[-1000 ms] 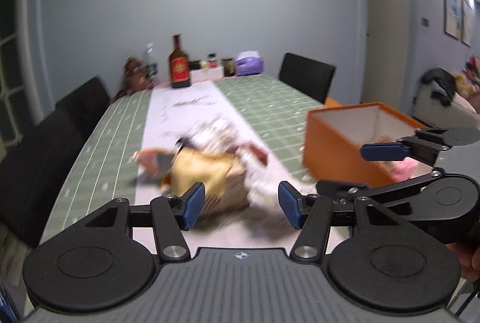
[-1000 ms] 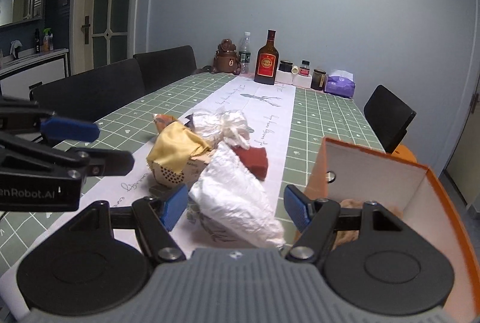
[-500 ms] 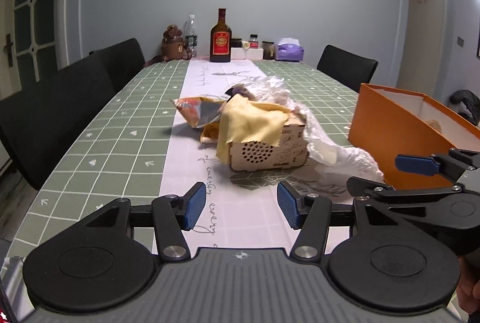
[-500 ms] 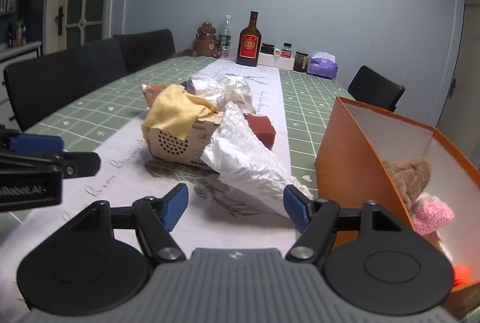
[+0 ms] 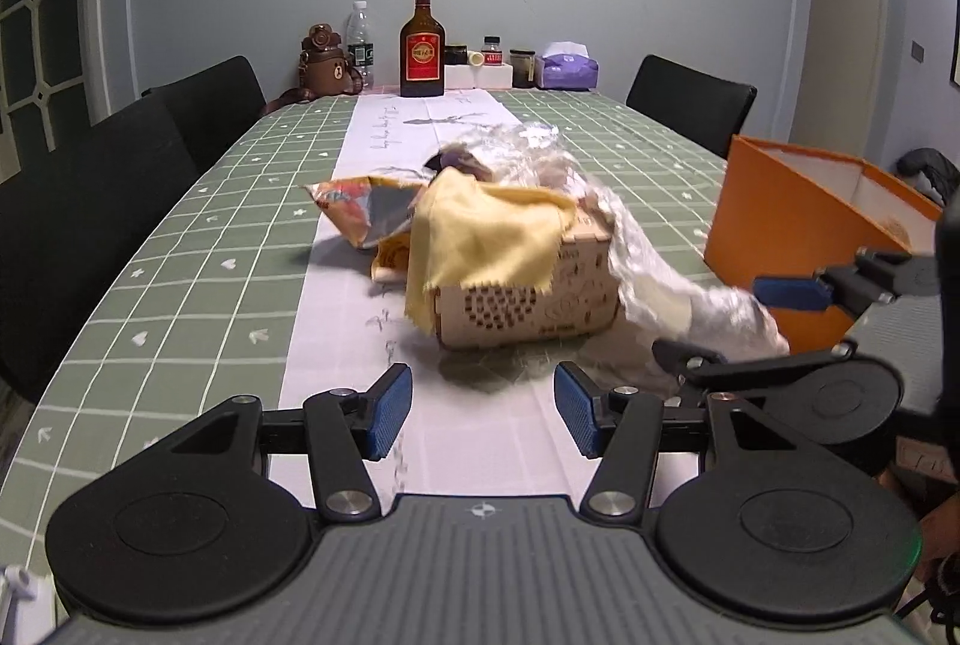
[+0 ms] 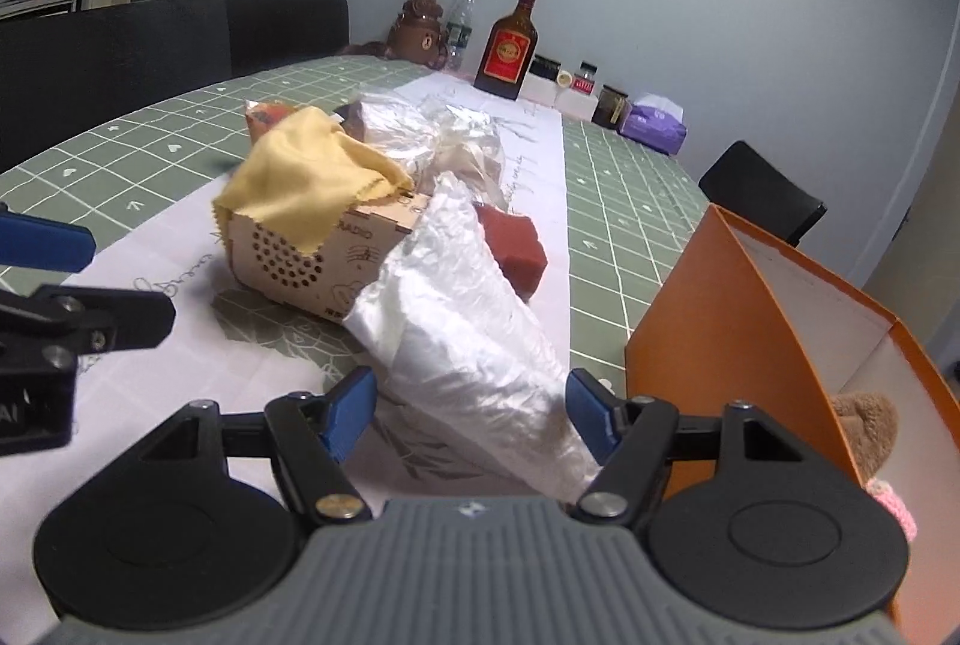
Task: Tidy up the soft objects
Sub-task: 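Grasp yellow cloth with left gripper while right gripper grasps white plastic bag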
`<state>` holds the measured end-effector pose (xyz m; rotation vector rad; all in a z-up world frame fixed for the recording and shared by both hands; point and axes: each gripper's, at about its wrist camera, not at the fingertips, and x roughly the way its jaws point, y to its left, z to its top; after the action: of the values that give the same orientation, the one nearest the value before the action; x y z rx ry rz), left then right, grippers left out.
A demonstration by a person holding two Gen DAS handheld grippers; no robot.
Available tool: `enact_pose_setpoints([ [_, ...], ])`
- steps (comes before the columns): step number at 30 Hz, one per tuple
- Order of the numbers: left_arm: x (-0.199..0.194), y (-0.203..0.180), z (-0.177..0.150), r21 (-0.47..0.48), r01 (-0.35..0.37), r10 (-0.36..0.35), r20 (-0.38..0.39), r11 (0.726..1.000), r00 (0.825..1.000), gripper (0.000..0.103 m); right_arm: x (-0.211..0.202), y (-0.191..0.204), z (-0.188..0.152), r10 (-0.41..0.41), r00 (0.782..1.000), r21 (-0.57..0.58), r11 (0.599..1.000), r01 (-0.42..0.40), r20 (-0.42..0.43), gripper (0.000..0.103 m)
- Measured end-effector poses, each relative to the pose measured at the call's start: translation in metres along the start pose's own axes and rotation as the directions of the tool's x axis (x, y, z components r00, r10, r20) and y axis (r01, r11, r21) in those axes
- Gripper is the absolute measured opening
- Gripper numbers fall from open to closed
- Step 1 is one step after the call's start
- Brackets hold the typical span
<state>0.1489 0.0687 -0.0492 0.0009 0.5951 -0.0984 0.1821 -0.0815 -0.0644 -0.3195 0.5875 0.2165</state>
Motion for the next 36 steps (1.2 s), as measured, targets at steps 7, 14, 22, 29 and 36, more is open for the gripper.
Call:
enact_pose_setpoints([
  [7, 0.018, 0.000, 0.029, -0.040, -0.017, 0.018, 0.033, 0.999, 0.999, 0.079, 0.026, -0.015, 0.014, 0.063, 0.997, 0.108, 0.992, -0.058, -0.042, 0.063],
  [14, 0.039, 0.007, 0.051, -0.100, -0.019, 0.022, 0.032, 0.995, 0.999, 0.079, 0.046, -0.015, 0.020, 0.130, 0.988, 0.153, 0.981, -0.117, -0.079, 0.047],
  [22, 0.059, 0.018, 0.066, -0.181, 0.015, -0.013, 0.013, 0.983, 1.000, 0.076, 0.057, -0.015, 0.011, 0.164, 0.978, 0.183, 0.973, -0.139, -0.128, 0.018],
  [29, 0.076, 0.027, 0.068, -0.246, -0.003, -0.007, -0.040, 0.969, 0.999, 0.054, 0.051, -0.014, 0.015, 0.151, 0.979, 0.147, 0.980, -0.131, -0.136, 0.011],
  [36, 0.075, 0.023, 0.071, -0.218, -0.005, 0.000, -0.022, 0.976, 1.000, 0.019, 0.049, -0.018, 0.017, 0.155, 0.978, 0.160, 0.978, -0.132, -0.140, 0.010],
])
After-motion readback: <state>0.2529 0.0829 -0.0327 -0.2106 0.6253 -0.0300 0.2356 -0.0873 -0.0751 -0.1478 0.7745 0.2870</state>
